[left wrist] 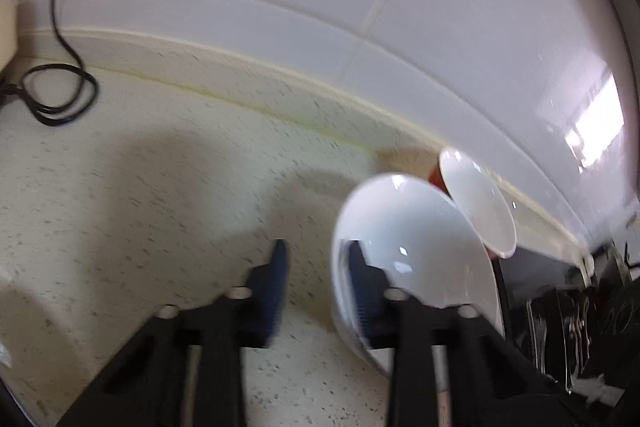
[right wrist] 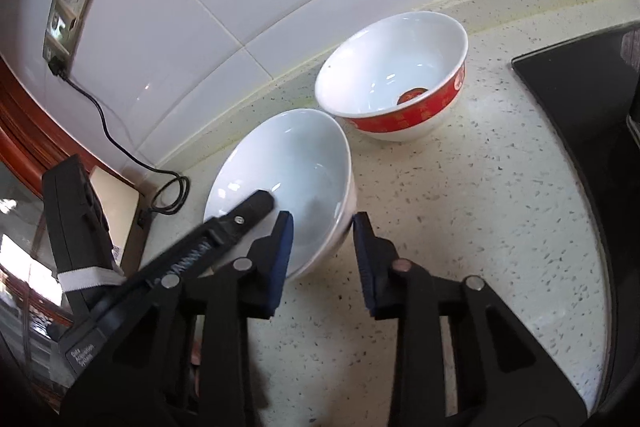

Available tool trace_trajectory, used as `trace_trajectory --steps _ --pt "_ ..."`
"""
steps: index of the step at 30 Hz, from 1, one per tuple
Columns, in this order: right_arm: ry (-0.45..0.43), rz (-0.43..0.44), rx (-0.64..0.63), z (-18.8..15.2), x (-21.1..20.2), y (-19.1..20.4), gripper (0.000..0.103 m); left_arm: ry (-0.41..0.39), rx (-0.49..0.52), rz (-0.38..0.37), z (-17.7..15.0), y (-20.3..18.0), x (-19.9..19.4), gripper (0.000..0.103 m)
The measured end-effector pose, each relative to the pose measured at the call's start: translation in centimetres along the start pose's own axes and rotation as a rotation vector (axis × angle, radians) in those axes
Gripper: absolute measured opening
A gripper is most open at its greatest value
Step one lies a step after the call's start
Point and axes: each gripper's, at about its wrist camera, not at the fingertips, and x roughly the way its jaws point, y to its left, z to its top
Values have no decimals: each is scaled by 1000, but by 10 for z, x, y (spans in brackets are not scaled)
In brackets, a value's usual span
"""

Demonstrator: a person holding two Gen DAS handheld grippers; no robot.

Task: Organize plates and bowls
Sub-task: 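Close both tools on the rim of the plain white bowl, then lift the white bowl with both tools and carry it over the dark-rimmed bowl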

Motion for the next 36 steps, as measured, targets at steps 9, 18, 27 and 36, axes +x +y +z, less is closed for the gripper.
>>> trace_trajectory --steps 9,18,27,36 --pt "12 -23 -1 -8 -3 1 24 -48 101 53 -10 -17 -16 14" --pt "5 11 -26 -14 -23 10 24 -99 115 84 -16 -24 -42 14" --pt "-1 76 -58 -20 -34 29 24 -157 100 108 -22 -17 -74 14" --pt "2 139 -115 -32 -36 52 24 -222 60 126 -29 2 -110 14"
